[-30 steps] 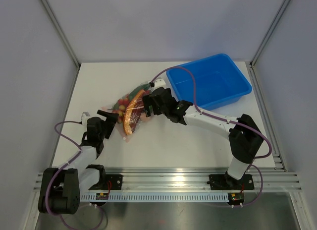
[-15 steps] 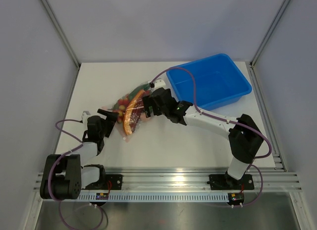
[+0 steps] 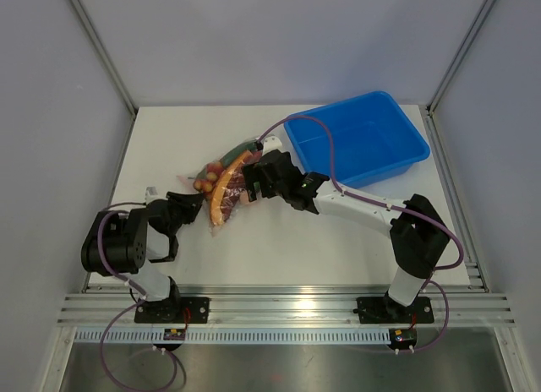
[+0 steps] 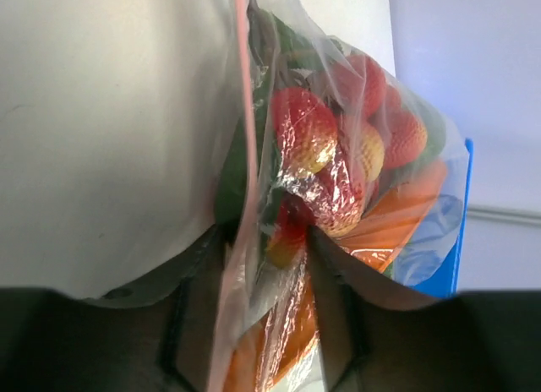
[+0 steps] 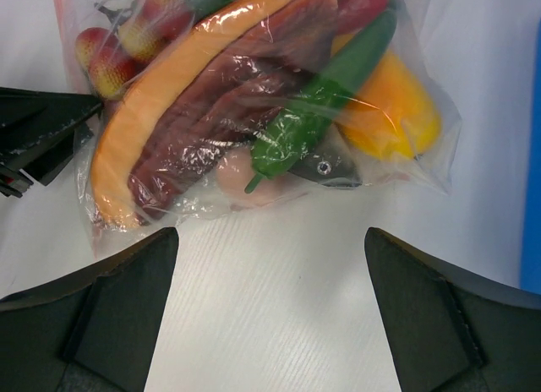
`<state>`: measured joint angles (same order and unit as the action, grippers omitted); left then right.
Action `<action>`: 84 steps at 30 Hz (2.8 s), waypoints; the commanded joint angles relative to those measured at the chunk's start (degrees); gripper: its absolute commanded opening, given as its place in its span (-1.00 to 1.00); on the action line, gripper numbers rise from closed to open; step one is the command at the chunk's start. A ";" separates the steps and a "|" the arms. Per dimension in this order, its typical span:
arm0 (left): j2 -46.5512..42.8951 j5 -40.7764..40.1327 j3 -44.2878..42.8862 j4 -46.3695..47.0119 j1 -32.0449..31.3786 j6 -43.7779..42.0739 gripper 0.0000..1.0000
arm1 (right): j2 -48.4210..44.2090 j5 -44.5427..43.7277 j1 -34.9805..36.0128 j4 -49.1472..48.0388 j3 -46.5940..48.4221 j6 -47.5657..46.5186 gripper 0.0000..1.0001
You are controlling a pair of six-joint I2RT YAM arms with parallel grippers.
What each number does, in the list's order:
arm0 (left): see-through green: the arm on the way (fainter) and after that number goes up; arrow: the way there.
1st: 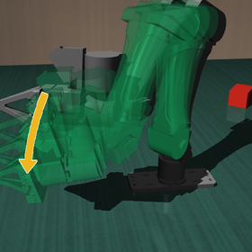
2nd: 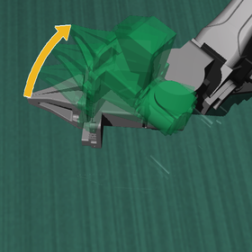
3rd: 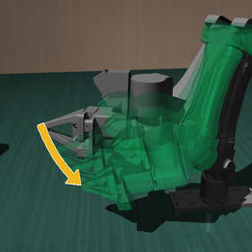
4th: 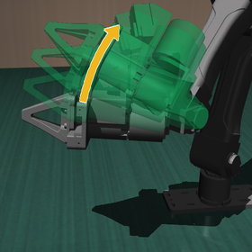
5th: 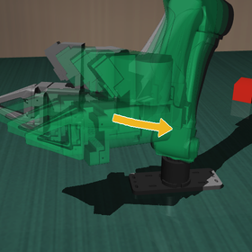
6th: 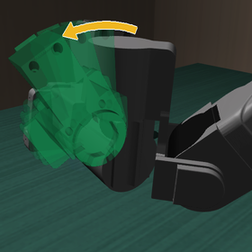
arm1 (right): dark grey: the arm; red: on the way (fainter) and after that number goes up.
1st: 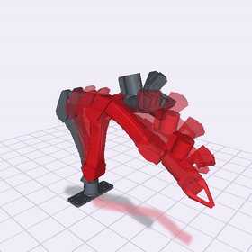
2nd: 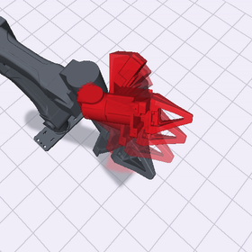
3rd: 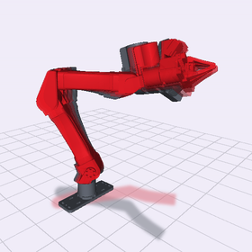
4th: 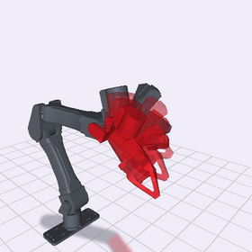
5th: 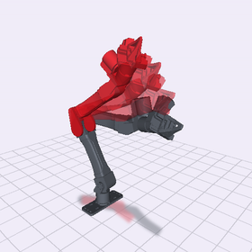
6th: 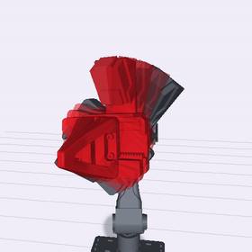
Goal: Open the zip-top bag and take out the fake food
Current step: Adjust the zipper food storage bag at the center of the board.
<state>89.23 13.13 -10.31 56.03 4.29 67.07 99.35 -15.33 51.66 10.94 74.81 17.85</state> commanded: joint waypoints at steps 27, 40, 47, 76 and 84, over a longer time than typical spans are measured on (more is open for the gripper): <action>-33.73 -4.06 2.93 -20.81 1.24 -0.62 -1.00 | 8.04 13.22 0.55 7.34 8.25 12.92 0.91; -52.14 -12.86 -1.64 -45.38 -3.93 -1.68 -1.00 | 16.66 9.19 0.72 9.70 13.69 10.55 0.92; -53.02 -17.87 -3.49 -49.44 -8.24 -1.41 -1.00 | 23.16 8.47 -1.73 10.68 21.52 9.31 0.92; -43.45 -34.57 -6.75 -44.61 -27.85 1.22 -1.00 | 7.62 21.03 -6.48 3.48 9.33 15.69 0.99; -41.86 -32.81 -6.48 -40.47 -27.85 0.97 -1.00 | 1.28 24.82 -6.48 -12.39 -6.15 34.68 0.99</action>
<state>47.86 -18.79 -14.52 9.21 -23.31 68.20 101.89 6.39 44.88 7.86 72.25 41.01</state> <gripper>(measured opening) 0.008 0.993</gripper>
